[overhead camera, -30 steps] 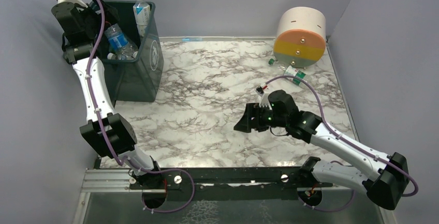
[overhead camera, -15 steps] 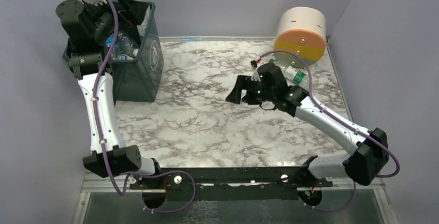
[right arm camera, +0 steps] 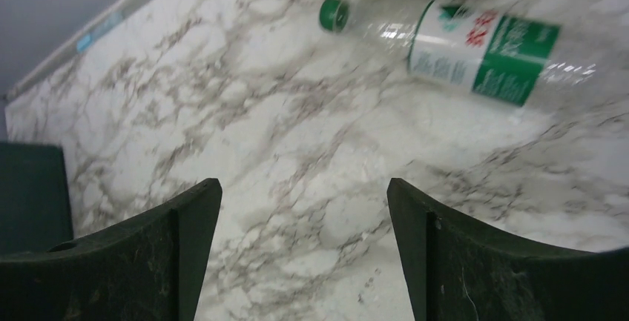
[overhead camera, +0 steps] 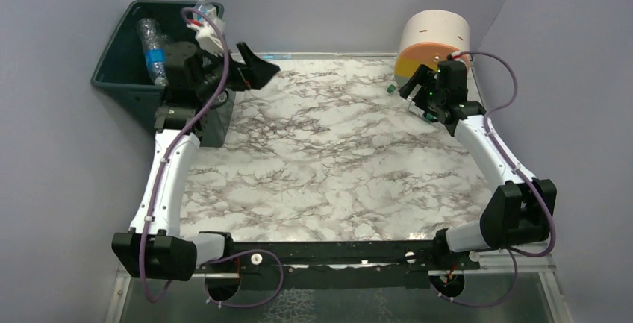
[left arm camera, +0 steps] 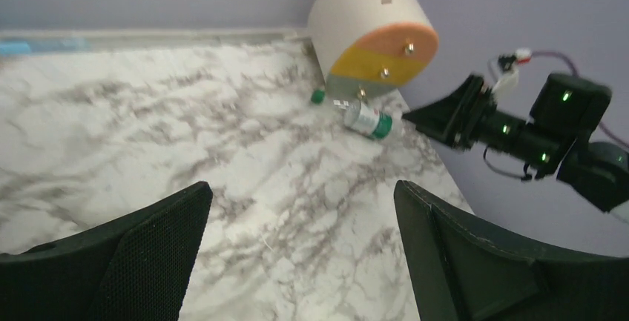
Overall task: Put the plastic bottles in the bin
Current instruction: Pick up the plastic bottle at the center of the board.
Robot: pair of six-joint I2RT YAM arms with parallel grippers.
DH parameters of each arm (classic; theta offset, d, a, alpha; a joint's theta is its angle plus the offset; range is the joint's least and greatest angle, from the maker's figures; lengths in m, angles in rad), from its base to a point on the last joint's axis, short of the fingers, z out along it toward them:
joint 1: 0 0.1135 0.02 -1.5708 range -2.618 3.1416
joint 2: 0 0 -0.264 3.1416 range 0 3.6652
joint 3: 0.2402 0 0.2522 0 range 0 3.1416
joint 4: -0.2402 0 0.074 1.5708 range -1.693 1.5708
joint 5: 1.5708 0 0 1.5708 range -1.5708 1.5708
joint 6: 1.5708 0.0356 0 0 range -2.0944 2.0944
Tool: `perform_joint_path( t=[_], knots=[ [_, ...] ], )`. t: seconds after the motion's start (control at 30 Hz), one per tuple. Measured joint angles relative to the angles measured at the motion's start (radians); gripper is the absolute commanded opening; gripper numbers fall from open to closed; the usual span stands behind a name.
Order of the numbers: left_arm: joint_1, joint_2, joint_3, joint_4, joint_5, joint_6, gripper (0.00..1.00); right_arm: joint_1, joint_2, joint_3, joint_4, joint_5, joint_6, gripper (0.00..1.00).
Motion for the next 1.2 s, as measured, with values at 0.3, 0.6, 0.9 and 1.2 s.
perform_joint_path(
  t=[0.3,0.6,0.9,1.2],
  knots=[
    [-0.276,-0.018,-0.344,0.026,-0.063,-0.002,0.99,-0.127,0.070,0.003,0.179,0.150,-0.053,0.86],
    [-0.332,-0.003,-0.398,0.082,-0.085,0.005,0.99,-0.184,0.185,-0.042,0.362,0.203,-0.158,0.86],
    [-0.353,0.065,-0.398,0.100,-0.092,0.017,0.99,-0.226,0.276,-0.042,0.484,0.197,-0.188,0.86],
    [-0.367,0.070,-0.398,0.100,-0.107,0.035,0.99,-0.227,0.370,-0.042,0.514,0.182,-0.200,0.86]
  ],
)
